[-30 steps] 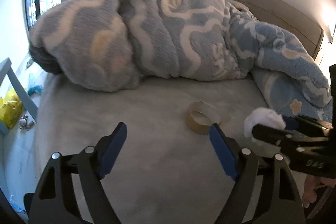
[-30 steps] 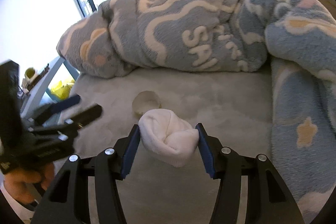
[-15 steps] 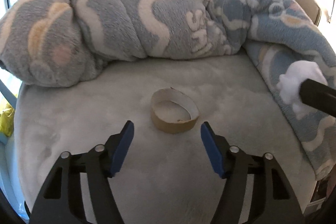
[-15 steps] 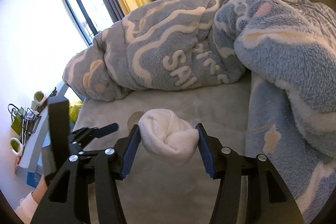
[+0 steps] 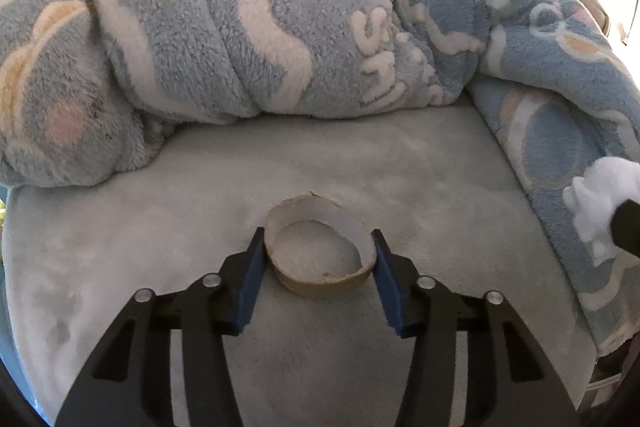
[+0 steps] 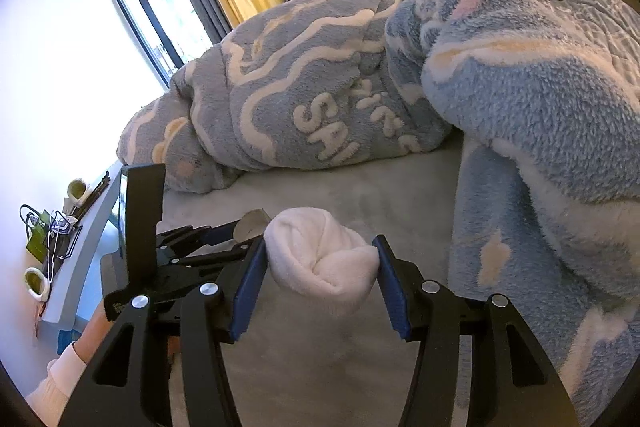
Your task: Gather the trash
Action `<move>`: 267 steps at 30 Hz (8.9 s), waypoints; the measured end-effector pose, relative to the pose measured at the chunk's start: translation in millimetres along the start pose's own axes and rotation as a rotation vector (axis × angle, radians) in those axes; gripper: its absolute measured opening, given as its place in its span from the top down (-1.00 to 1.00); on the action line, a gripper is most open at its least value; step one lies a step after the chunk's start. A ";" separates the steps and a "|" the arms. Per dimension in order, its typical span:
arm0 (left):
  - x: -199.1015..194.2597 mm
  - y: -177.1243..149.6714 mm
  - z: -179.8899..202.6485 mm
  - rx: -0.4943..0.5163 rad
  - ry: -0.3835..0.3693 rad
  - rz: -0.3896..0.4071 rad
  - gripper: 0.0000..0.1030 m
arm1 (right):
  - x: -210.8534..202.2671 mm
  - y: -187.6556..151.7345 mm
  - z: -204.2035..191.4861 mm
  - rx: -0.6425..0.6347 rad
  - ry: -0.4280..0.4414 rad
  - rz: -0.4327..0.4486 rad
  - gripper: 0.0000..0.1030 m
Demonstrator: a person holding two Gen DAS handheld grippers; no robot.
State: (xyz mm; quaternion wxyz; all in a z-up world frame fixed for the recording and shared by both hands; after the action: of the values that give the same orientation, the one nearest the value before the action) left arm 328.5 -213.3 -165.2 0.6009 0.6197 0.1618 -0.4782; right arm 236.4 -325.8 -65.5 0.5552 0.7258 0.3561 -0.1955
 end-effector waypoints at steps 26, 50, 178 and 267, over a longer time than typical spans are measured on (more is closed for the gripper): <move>-76.3 -38.4 -3.7 -0.004 -0.014 0.056 -0.01 | -21.8 -9.7 -70.2 -0.060 -0.007 0.021 -0.06; -190.1 -133.9 -46.3 -0.126 0.059 0.098 -0.01 | -41.6 -67.5 -180.4 -0.159 0.025 0.020 -0.06; -448.2 -248.0 -153.0 -0.235 0.408 0.453 -0.94 | -172.3 -144.0 -231.1 -0.274 -0.140 0.231 -0.94; -429.4 -270.7 -75.5 -0.150 0.454 0.447 -0.94 | -262.3 -184.7 -152.6 -0.196 -0.116 0.325 -0.94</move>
State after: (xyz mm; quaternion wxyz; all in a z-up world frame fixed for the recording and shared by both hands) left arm -61.7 76.4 -0.5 0.6837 0.6846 0.1864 -0.1709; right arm -91.8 -236.2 36.4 0.6670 0.7037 0.2191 -0.1091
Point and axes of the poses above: each gripper's, at about its wrist camera, not at the fingertips, and x roughly the way its jaws point, z to its right, y to its top, the point moved 6 cm from there along x, roughly the way its jaws point, and after that the axes turned 4 degrees about -y, right-handed, at the moved point
